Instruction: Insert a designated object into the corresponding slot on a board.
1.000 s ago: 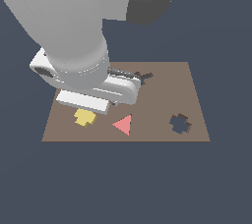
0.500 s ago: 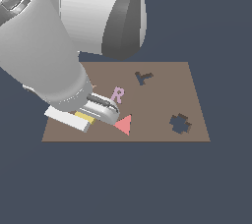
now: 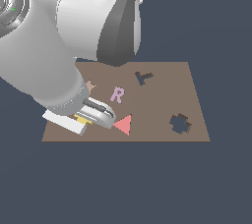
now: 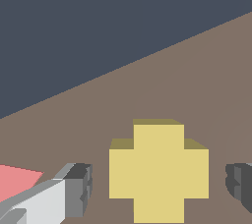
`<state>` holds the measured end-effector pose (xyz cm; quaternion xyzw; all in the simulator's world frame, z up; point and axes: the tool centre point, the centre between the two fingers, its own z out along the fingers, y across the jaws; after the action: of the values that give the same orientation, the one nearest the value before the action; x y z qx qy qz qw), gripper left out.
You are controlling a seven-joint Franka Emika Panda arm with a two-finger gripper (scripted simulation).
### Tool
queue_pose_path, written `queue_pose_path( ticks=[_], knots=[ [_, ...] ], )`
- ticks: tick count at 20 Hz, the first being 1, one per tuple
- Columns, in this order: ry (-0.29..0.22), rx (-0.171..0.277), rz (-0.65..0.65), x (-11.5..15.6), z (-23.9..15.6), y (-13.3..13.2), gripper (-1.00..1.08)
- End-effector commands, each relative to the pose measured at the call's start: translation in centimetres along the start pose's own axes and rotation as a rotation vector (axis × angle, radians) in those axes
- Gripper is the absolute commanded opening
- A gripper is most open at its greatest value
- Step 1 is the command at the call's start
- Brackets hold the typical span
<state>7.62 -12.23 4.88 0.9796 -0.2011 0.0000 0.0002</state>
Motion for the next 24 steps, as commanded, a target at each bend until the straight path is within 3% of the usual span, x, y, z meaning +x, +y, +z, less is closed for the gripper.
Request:
queue_pose_path(
  ticks=[1, 7, 8, 24],
  knots=[
    [-0.001, 0.000, 0.000, 0.0, 0.5, 0.0, 1.00],
    [0.000, 0.001, 0.002, 0.0, 1.9, 0.0, 1.00],
    [0.000, 0.001, 0.002, 0.0, 1.9, 0.0, -1.00],
    [0.001, 0.001, -0.022, 0.2, 1.8, -0.5, -1.00]
  ],
)
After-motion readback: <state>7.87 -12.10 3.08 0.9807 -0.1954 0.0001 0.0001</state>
